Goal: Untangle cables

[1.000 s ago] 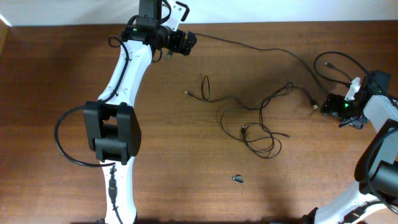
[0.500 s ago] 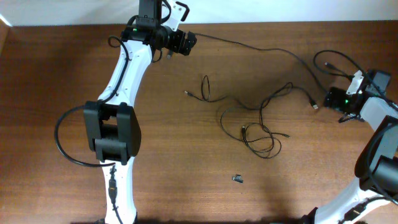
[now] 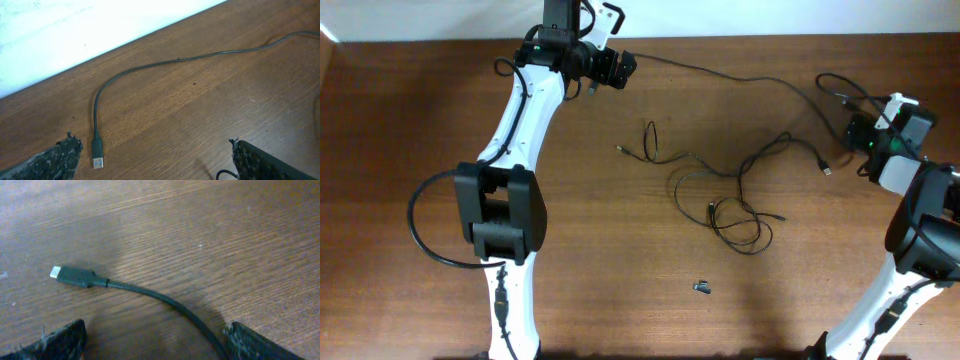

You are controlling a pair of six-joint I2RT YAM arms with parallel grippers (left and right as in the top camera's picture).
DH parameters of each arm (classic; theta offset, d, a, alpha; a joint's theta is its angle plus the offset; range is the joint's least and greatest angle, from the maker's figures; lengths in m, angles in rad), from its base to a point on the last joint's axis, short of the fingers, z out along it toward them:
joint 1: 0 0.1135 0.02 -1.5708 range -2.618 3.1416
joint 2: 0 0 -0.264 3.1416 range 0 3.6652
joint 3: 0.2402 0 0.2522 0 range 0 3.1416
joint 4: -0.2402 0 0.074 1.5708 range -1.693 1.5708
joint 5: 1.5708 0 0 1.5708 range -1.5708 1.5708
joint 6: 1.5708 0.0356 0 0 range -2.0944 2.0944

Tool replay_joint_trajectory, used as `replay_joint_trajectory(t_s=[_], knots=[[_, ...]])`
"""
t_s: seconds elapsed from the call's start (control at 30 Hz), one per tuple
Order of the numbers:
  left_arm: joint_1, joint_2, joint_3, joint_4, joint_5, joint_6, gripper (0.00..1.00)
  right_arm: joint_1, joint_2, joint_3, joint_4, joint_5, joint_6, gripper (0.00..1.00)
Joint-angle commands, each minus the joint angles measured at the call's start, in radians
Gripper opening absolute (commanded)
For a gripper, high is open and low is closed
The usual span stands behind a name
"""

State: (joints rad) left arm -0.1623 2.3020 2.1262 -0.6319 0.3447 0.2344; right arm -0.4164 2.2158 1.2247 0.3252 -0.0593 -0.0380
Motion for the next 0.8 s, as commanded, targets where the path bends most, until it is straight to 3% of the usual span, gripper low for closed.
replay_joint_trajectory(t_s=[0.0,0.07,0.33,0.47,0.63,0.77], knots=[[0.003,-0.002,0.003,0.002,0.015,-0.013,0.99,0.015,0.085,-0.049,-0.022,0.015,0.053,0.91],[0.003,-0.002,0.003,0.002,0.015,-0.013,0.99,0.015,0.073,-0.037,-0.051,-0.003,0.073,0.91],[0.003,-0.002,0.003,0.002,0.015,-0.013,1.00,0.015,-0.270,0.001,-0.383,-0.032,0.068,0.96],[0.003,-0.002,0.003,0.002,0.015,-0.013,0.99,0.015,-0.363,0.001,-0.516,0.068,0.067,0.96],[0.003,-0.002,0.003,0.002,0.015,-0.013,0.99,0.017,-0.362,-0.007,-0.800,0.132,0.042,0.96],[0.003,-0.002,0.003,0.002,0.015,-0.013,0.99,0.017,-0.362,-0.015,-0.834,0.146,0.041,0.97]])
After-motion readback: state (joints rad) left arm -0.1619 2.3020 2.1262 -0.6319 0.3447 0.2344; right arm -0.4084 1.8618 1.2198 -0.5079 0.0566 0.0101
